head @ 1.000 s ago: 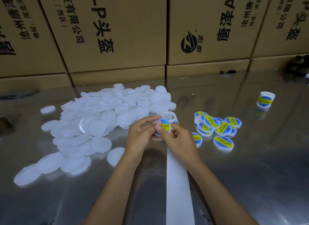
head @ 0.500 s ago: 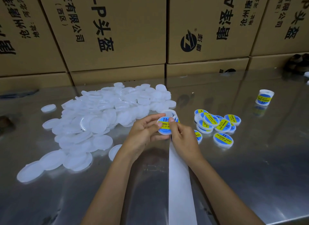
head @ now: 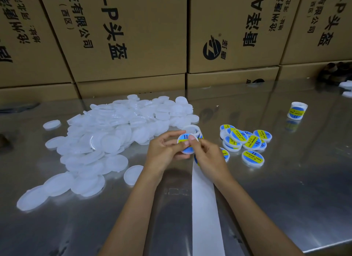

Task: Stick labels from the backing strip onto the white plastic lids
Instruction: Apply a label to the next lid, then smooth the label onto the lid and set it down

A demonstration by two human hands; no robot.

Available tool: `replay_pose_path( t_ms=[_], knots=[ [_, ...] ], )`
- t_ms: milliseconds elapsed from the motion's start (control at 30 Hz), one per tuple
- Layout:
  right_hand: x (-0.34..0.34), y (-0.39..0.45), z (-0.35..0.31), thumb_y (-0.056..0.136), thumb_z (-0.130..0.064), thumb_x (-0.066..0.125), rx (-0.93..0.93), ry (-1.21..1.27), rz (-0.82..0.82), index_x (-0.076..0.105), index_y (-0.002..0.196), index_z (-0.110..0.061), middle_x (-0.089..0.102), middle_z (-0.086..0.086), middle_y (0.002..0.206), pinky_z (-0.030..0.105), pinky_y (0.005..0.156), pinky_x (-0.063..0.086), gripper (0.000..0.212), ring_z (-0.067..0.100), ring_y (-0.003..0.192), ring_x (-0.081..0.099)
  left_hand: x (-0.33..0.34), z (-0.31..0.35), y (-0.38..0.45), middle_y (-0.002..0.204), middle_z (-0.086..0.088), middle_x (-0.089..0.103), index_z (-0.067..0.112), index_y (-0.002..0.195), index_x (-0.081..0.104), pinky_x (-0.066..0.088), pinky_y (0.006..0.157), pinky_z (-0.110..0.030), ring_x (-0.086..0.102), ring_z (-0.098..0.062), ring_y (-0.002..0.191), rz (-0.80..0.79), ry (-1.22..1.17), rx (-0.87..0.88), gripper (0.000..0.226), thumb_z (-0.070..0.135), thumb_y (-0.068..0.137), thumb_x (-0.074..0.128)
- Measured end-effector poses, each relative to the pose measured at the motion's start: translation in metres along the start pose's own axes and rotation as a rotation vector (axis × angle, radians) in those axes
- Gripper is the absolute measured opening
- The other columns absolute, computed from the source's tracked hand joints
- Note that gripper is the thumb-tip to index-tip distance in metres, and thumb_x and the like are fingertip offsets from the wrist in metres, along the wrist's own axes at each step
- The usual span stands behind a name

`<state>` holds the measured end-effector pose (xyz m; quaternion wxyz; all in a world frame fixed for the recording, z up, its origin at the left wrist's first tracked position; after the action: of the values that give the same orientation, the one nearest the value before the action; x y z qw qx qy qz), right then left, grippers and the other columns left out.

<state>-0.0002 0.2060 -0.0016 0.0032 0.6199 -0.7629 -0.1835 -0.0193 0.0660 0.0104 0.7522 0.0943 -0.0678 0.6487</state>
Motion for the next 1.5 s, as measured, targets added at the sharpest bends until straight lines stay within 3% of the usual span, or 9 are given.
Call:
replay_pose_path(
  t_ms=[67,333,533,700,833,967,1100,1200,1500],
  knots=[
    [0.002,0.000,0.001,0.094,-0.048,0.060,-0.005,-0.011,-0.013,0.046,0.069,0.002,0.039,0.002,0.058,0.033,0.062,0.033,0.057,0.014,0.060,0.037,-0.002,0.001,0.000,0.088,-0.008,0.079,0.010,0.105,0.074,0.060,0.061,-0.026,0.077,-0.022,0.081,0.077,-0.005,0.014,0.023,0.006,0.083,0.079],
    [0.001,0.000,0.012,0.082,-0.044,0.077,0.025,0.013,-0.021,0.042,0.058,-0.019,0.040,-0.004,0.055,0.027,0.056,0.029,0.049,0.010,0.055,0.034,0.000,-0.002,0.001,0.085,-0.005,0.078,0.008,0.097,0.076,0.058,0.052,-0.026,0.076,-0.018,0.075,0.162,-0.032,0.018,0.014,0.014,0.085,0.079],
    [0.000,0.002,0.015,0.074,-0.047,0.081,0.082,0.108,-0.058,0.050,0.076,0.005,0.051,0.006,0.064,0.031,0.060,0.034,0.061,0.015,0.062,0.041,0.002,0.000,0.001,0.086,-0.003,0.078,0.011,0.098,0.078,0.058,0.052,-0.026,0.075,-0.017,0.076,0.139,-0.009,0.009,0.014,0.021,0.088,0.076],
    [0.002,-0.001,0.005,0.088,-0.041,0.071,-0.033,0.021,-0.024,0.071,0.080,-0.012,0.063,0.007,0.063,0.027,0.056,0.039,0.030,0.008,0.059,0.049,0.003,0.002,0.000,0.091,-0.006,0.078,0.020,0.090,0.082,0.060,0.058,-0.028,0.076,-0.022,0.080,0.078,0.038,-0.005,0.020,0.035,0.092,0.070],
    [0.003,-0.005,-0.004,0.098,-0.035,0.057,-0.122,-0.033,0.010,0.060,0.069,-0.003,0.043,-0.006,0.052,0.021,0.052,0.030,0.043,0.005,0.052,0.036,0.005,0.005,-0.001,0.093,-0.010,0.078,0.021,0.091,0.082,0.063,0.062,-0.033,0.076,-0.028,0.083,0.055,0.046,-0.011,0.025,0.041,0.093,0.067],
    [0.001,-0.007,-0.007,0.101,-0.040,0.048,-0.108,-0.036,0.032,0.052,0.075,0.013,0.041,0.008,0.061,0.035,0.058,0.033,0.059,0.012,0.061,0.038,0.008,0.005,-0.004,0.097,-0.013,0.078,0.016,0.099,0.080,0.062,0.064,-0.033,0.076,-0.029,0.087,0.003,-0.009,-0.035,0.029,0.040,0.095,0.064],
    [-0.008,-0.003,-0.004,0.102,-0.045,0.045,-0.009,0.010,0.142,0.048,0.066,0.002,0.042,0.001,0.057,0.028,0.058,0.035,0.059,0.009,0.058,0.040,0.013,0.004,-0.004,0.104,-0.010,0.077,0.024,0.120,0.071,0.061,0.066,-0.032,0.076,-0.033,0.089,-0.033,-0.100,-0.068,0.028,0.038,0.097,0.061],
    [-0.026,0.006,0.002,0.102,-0.049,0.042,0.103,0.130,0.275,0.044,0.060,-0.017,0.040,-0.009,0.051,0.016,0.049,0.034,0.054,0.005,0.049,0.037,0.008,0.005,-0.001,0.104,-0.012,0.077,0.023,0.121,0.066,0.061,0.062,-0.033,0.076,-0.035,0.084,0.034,-0.135,-0.066,0.025,0.032,0.099,0.060],
    [-0.043,0.018,0.022,0.106,-0.024,0.040,0.444,0.783,0.312,0.052,0.092,-0.013,0.038,0.000,0.057,0.020,0.037,0.023,0.022,0.011,0.041,0.029,0.004,0.000,0.002,0.094,-0.013,0.077,0.011,0.113,0.070,0.059,0.055,-0.031,0.074,-0.027,0.070,0.091,-0.025,-0.076,0.022,0.021,0.099,0.055]
  ],
)
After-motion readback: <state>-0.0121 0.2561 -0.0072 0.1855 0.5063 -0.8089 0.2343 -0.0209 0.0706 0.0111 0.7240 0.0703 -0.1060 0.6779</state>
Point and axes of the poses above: each hand's wrist, its own y-axis towards the middle knuckle, its own x-axis out of the palm, z = x × y, the point moved 4 cm from there along y, towards the middle knuckle
